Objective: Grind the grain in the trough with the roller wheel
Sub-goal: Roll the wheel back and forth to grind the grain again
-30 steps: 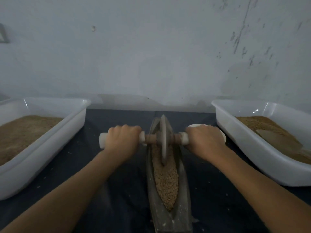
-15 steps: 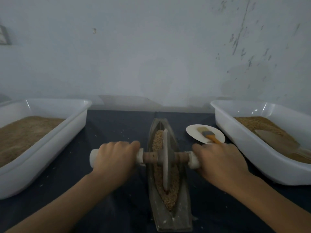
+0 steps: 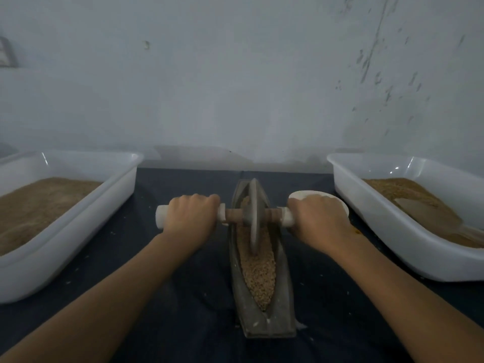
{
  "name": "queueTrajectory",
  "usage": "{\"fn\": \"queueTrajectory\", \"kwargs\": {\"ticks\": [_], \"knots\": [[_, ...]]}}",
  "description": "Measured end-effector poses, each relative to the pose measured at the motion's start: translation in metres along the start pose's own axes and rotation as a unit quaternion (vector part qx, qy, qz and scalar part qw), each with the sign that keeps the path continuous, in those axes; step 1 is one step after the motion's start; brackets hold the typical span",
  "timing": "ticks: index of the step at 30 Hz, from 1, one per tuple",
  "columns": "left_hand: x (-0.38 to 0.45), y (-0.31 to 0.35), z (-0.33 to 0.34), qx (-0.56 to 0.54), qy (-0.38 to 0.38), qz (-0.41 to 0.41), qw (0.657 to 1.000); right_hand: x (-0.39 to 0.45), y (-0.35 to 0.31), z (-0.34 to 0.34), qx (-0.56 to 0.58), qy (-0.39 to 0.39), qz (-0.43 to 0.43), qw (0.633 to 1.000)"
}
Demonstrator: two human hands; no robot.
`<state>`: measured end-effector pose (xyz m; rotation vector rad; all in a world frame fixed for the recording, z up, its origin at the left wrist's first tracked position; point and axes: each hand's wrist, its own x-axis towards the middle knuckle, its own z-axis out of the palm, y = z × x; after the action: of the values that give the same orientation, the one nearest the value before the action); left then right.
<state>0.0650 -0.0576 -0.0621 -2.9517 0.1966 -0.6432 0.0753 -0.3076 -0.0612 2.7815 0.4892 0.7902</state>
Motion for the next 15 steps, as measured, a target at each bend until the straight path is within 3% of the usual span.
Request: {"fn": "queueTrajectory", "kwargs": {"ticks": [5,9,15], "knots": [[-0.055,-0.001,-0.017,0.023,0.030,0.049,0.998,-0.058,-0.003,-0.036,-0.002,0.016,-0.062,0.998],[-0.042,0.002,-0.019,0.027,0.010,0.035,0.999,-0.050,-0.003,-0.024,-0.012,0.004,-0.048,0.999],[0.015,0.008,-0.005,0.041,0.020,-0.008,0.999,0.017,0.003,0.020,0.052,-0.032,0.044,0.997]]}}
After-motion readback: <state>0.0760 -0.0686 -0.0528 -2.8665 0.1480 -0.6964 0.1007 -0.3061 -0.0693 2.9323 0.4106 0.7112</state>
